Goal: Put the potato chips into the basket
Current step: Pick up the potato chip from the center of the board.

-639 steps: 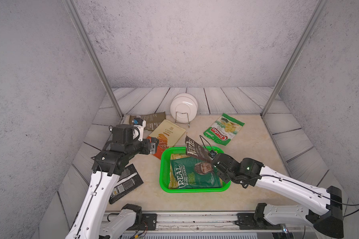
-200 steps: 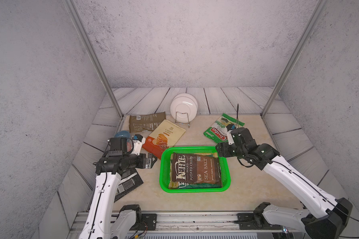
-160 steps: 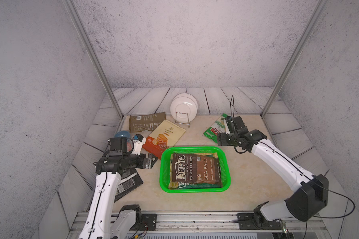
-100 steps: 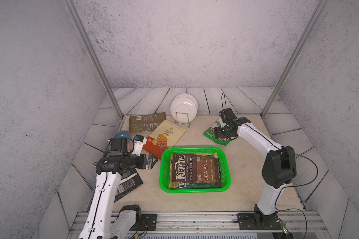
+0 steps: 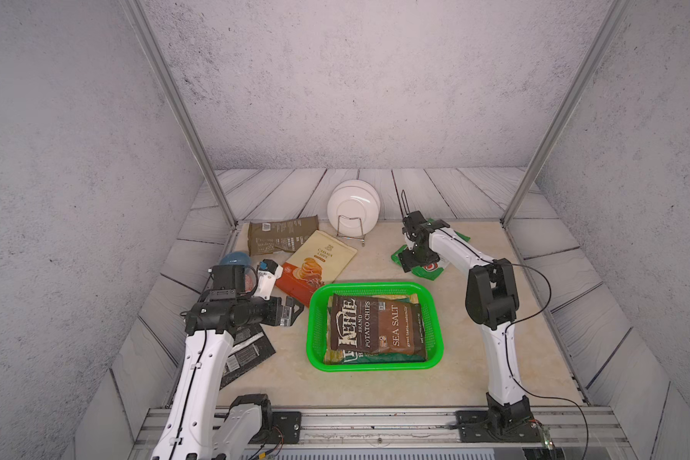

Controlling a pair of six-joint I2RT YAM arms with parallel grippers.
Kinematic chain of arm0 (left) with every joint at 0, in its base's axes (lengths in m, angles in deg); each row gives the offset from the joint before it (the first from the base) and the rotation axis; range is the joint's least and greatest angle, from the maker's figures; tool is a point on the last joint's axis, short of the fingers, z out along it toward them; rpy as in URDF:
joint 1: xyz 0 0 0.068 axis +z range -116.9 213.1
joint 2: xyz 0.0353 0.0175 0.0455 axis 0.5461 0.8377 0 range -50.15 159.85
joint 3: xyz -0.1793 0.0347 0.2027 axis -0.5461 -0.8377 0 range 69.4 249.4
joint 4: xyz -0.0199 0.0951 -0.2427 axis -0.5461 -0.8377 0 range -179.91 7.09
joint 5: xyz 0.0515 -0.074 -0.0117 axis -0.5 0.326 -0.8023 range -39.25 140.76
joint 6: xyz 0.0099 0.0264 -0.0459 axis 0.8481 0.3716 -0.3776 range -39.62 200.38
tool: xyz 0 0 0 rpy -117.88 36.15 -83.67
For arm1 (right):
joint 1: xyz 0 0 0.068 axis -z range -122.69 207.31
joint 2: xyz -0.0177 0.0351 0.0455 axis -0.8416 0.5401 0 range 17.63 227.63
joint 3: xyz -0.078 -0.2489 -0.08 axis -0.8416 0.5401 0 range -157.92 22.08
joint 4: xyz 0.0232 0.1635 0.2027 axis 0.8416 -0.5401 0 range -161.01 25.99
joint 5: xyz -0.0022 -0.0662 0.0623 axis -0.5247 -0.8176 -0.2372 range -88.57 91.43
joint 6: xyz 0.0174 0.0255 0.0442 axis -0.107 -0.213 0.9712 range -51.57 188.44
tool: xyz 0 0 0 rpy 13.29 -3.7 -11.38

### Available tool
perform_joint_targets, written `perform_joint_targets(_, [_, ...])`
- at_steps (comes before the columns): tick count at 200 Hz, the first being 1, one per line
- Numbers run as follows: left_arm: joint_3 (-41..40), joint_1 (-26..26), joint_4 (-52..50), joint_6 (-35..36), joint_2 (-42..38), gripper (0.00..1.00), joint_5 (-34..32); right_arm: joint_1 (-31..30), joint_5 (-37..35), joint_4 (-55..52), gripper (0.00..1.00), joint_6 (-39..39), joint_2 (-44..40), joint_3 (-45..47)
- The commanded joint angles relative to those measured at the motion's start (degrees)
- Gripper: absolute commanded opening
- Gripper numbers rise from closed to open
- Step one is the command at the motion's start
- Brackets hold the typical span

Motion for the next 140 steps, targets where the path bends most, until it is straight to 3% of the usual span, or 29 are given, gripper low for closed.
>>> perform_joint_targets(1, [-0.2, 0.3, 0.1, 0.6, 0.2, 0.98, 0.2, 0.3, -2.3, -3.4, 0.85, -1.5, 4.7, -3.4])
perform_joint_targets(45, [-0.3, 0.3, 0.1, 0.6, 0.3, 0.98, 0.0, 1.1, -1.6, -4.0, 0.83, -1.3, 8.6, -6.5])
perform_joint_targets(102, [-0.3, 0.4, 0.3, 0.4, 0.4, 0.98, -0.4, 1.9, -1.5, -1.5, 0.63, -0.8, 8.9, -5.5])
perform_joint_targets(140, [-0.2, 0.4, 0.3, 0.2, 0.4, 0.98, -0.7, 2.7, -1.5, -0.9, 0.62, -0.6, 9.6, -5.7])
